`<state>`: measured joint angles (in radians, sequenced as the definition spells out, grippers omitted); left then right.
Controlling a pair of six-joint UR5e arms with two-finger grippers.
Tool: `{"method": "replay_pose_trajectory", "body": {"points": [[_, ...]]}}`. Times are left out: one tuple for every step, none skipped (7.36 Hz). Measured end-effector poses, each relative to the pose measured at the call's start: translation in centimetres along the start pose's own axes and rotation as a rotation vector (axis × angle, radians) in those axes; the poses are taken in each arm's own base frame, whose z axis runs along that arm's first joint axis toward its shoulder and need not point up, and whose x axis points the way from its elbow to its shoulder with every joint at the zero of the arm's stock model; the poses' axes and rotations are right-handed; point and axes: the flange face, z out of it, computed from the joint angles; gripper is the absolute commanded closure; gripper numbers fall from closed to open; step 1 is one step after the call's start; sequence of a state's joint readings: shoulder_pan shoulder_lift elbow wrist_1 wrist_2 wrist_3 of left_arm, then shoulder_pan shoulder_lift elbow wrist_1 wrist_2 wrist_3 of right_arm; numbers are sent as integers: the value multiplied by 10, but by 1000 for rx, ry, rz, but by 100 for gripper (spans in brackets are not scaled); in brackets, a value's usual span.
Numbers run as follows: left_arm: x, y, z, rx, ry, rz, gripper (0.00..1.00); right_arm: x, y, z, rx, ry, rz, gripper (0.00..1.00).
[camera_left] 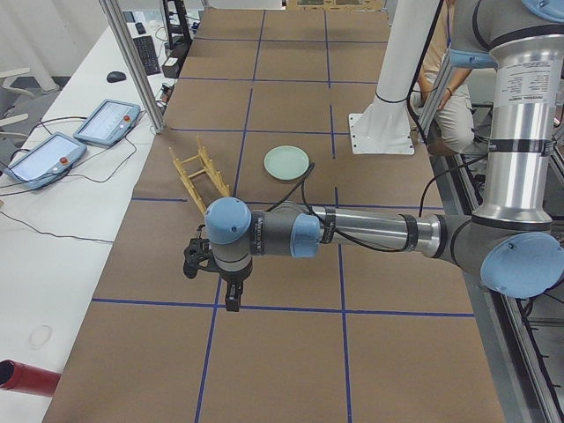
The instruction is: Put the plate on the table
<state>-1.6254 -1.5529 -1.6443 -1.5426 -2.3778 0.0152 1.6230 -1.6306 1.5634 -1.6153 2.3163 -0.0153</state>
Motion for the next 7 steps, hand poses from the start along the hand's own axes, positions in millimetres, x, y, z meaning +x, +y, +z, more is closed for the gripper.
{"method": "replay_pose_trajectory", "body": {"points": [[-3,4,2,-5,0,-9,0,0,0,0,0,0,0,0],[-8,13,7,-16,1,-21,0,0,0,0,0,0,0,0],[-11,21,11,-25,12,-30,0,0,0,0,0,0,0,0],[-9,24,12,-25,34,-32,0,0,0,0,0,0,0,0],[-6,24,10,-21,47,-28,0,0,0,0,0,0,0,0],[-4,23,8,-17,48,-23,0,0,0,0,0,0,0,0],[-1,22,4,-11,44,-16,0,0,0,0,0,0,0,0]]}}
